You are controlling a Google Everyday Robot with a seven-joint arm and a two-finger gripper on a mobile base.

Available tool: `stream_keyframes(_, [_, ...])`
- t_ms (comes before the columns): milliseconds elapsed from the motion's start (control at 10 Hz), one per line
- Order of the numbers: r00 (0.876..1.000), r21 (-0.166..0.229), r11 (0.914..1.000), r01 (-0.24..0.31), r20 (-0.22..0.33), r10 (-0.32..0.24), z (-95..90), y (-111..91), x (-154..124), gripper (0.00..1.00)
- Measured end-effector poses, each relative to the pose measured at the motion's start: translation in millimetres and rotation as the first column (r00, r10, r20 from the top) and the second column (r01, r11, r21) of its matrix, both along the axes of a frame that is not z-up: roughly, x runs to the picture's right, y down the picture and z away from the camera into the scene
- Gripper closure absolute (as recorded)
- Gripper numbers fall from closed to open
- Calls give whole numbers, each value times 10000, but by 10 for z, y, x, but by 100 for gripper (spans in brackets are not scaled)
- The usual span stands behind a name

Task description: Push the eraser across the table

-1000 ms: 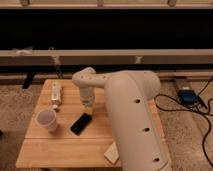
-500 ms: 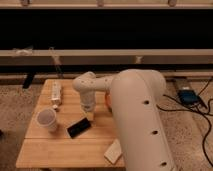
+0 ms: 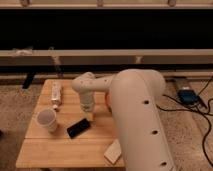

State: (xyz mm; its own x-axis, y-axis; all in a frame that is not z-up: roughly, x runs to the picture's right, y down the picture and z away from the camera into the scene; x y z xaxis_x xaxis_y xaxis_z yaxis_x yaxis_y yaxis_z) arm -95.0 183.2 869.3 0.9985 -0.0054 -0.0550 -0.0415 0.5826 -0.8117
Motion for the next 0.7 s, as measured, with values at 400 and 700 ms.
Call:
stream_keyframes(400, [9934, 60, 9986, 524, 1022, -527, -375, 304, -258, 100])
stream_keyframes(700, [9765, 367, 9967, 726, 2009, -785, -752, 552, -470, 100])
